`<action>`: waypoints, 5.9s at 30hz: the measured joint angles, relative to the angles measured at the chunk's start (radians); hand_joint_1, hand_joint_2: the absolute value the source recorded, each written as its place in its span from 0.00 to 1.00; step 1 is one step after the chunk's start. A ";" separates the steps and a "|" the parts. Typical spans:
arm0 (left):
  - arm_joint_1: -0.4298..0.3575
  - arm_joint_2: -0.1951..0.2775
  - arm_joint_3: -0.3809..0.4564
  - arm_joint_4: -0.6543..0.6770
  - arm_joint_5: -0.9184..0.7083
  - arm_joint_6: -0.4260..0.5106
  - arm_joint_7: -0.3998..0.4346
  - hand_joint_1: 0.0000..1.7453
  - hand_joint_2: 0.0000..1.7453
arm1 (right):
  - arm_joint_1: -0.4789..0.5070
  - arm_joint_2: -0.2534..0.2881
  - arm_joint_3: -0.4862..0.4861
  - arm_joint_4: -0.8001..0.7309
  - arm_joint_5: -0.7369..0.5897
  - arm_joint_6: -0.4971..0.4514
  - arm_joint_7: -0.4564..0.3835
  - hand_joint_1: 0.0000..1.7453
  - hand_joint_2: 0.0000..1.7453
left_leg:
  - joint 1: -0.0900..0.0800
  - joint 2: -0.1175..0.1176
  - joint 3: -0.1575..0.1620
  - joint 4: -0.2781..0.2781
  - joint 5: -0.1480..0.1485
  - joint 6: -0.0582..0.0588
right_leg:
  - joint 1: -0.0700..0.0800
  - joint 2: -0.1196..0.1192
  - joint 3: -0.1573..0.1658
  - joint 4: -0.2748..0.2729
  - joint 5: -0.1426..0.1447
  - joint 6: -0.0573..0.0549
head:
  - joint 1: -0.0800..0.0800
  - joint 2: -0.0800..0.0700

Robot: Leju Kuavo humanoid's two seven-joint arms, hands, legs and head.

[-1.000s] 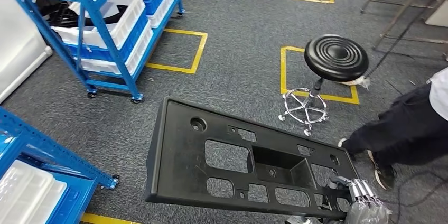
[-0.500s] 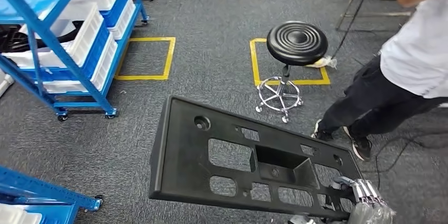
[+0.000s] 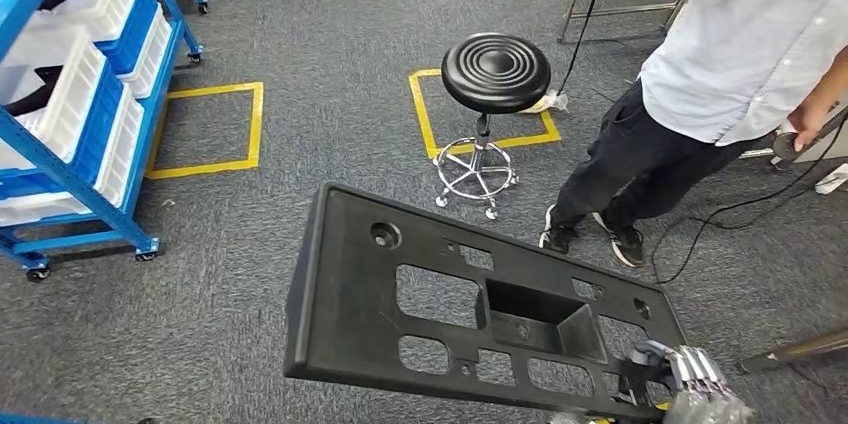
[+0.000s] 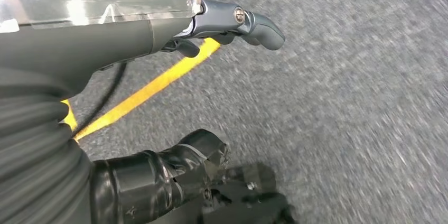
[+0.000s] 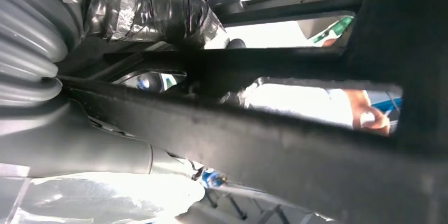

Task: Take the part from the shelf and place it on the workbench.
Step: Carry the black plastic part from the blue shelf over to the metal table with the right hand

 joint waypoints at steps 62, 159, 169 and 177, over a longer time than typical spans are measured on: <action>0.003 0.004 0.030 0.000 0.037 -0.048 -0.064 0.00 1.00 | 0.027 0.000 -0.026 -0.011 -0.015 0.000 0.011 1.00 1.00 | -0.003 -0.007 0.001 0.007 -0.007 0.005 | -0.007 -0.008 -0.020 0.016 -0.002 0.018 | 0.004 0.000; 0.012 0.016 0.034 0.000 0.008 -0.125 -0.089 0.00 1.00 | 0.012 -0.137 0.103 0.041 -0.005 0.000 0.074 1.00 1.00 | -0.008 0.015 0.035 0.011 -0.035 0.007 | -0.019 -0.044 -0.026 0.073 -0.010 0.035 | 0.002 0.000; 0.006 0.016 0.025 0.000 0.000 -0.127 -0.089 0.00 1.00 | -0.016 -0.144 0.103 -0.002 -0.011 0.000 0.050 1.00 1.00 | -0.002 0.018 -0.012 0.175 -0.114 -0.039 | -0.007 -0.050 0.048 -0.096 0.059 -0.026 | 0.003 0.000; 0.009 0.019 0.020 0.000 -0.011 -0.131 -0.089 0.00 1.00 | -0.049 -0.163 0.096 -0.013 -0.021 0.000 0.059 1.00 1.00 | -0.021 0.015 -0.071 0.091 -0.008 -0.006 | 0.012 -0.039 0.106 -0.096 0.009 -0.028 | 0.003 0.000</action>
